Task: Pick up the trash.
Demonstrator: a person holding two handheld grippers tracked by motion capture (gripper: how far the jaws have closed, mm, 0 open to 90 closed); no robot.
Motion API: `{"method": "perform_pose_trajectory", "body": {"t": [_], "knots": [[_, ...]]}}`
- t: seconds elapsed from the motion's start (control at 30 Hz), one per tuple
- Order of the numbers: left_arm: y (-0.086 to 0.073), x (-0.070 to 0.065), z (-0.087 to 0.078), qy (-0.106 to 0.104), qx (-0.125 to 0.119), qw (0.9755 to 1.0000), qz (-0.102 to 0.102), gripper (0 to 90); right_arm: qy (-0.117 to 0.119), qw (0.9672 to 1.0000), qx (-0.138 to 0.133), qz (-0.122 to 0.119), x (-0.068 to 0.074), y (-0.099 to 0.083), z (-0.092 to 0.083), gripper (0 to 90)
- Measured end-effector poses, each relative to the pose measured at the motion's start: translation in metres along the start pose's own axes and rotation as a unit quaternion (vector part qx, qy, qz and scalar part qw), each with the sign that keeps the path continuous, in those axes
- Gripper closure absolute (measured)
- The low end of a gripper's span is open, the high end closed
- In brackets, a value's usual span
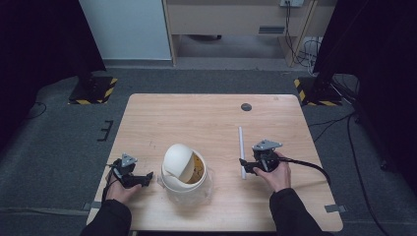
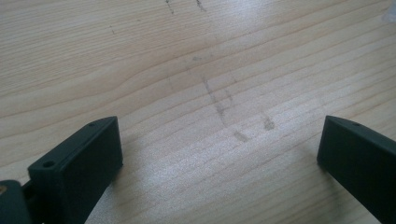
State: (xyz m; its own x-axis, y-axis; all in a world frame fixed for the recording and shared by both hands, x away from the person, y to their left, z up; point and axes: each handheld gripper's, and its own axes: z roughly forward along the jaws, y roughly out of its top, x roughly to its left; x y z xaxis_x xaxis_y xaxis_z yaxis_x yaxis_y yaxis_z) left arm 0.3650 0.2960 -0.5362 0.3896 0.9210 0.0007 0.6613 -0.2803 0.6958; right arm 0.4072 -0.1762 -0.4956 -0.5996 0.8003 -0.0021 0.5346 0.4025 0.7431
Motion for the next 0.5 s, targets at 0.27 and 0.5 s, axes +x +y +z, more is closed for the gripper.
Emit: {"method": "perform_pose_trajectory", "body": {"t": [0.27,0.5], "knots": [[0.000,0.000,0.000,0.000,0.000,1.0000,0.000,0.0,-0.027,0.9990,0.033,0.017,0.000,-0.001,0.016,33.6],[0.000,0.000,0.000,0.000,0.000,1.0000,0.000,0.0,-0.037,0.9971,0.063,0.020,0.001,-0.004,0.023,35.2]]}}
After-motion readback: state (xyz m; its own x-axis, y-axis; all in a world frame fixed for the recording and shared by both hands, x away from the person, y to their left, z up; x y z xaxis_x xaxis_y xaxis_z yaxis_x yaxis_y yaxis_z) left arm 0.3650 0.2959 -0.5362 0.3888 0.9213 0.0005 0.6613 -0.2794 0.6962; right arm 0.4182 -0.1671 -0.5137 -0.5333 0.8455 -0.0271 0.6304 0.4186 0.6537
